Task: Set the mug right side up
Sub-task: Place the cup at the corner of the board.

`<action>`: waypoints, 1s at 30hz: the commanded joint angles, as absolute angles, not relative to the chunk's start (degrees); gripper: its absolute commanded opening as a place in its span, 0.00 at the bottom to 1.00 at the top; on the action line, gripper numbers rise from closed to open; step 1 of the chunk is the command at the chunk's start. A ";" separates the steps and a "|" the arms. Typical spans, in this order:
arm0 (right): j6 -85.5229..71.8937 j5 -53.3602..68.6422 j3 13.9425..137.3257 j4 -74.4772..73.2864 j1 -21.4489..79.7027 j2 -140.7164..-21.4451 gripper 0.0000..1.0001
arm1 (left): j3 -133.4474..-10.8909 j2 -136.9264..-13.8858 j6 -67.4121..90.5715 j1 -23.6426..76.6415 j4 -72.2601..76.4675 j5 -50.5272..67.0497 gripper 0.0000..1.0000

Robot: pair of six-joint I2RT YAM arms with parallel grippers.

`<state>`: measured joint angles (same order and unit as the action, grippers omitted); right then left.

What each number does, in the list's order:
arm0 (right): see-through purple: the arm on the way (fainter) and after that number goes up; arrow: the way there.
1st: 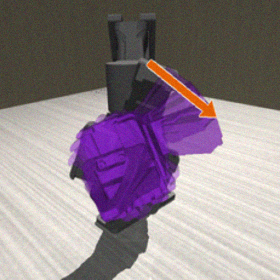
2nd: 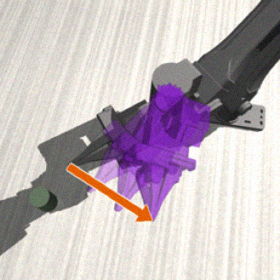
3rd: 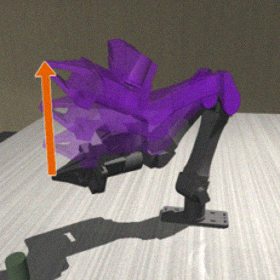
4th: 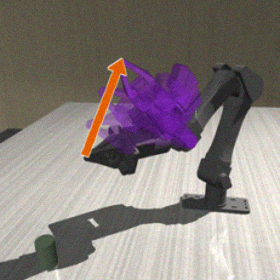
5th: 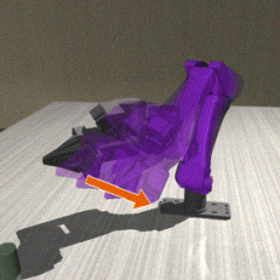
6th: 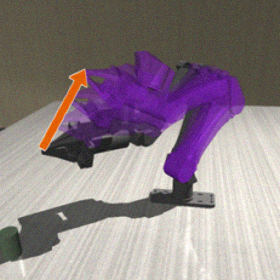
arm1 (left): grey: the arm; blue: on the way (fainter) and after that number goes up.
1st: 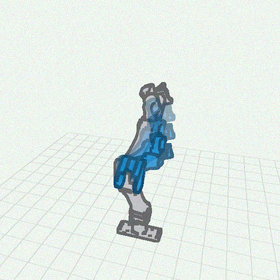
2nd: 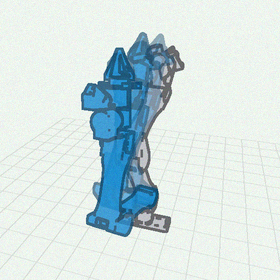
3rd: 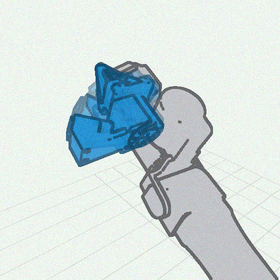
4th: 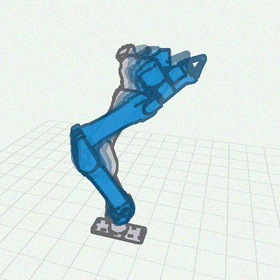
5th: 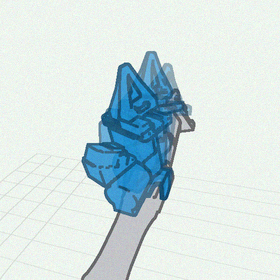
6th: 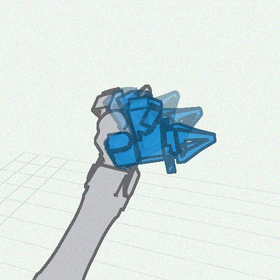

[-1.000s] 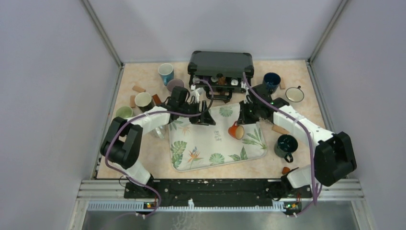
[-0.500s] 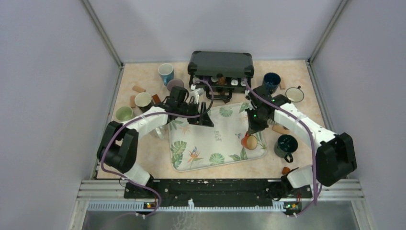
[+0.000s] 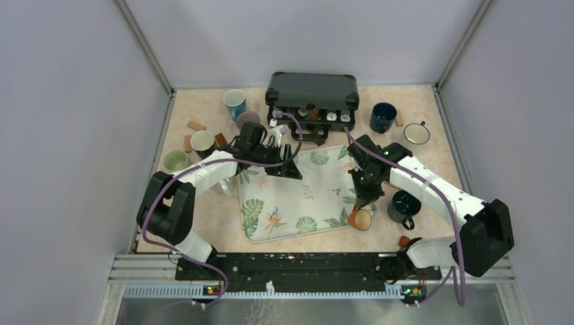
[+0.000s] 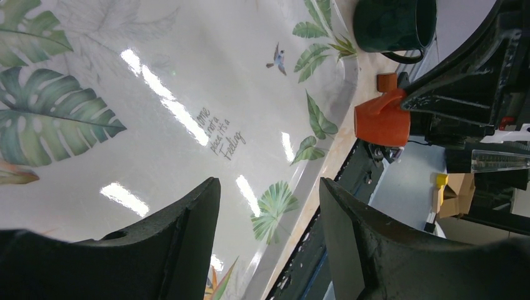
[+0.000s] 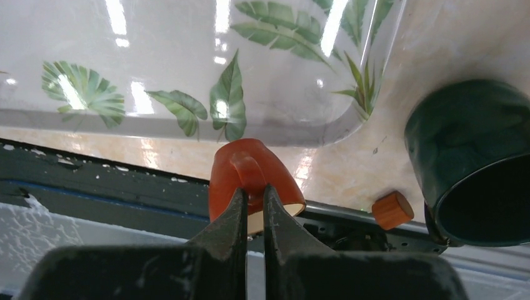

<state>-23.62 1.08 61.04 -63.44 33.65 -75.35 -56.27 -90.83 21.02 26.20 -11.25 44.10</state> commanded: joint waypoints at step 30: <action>-34.10 -5.45 55.27 -65.88 46.13 -77.74 0.00 | -56.25 -88.33 20.21 26.33 -9.96 44.70 0.65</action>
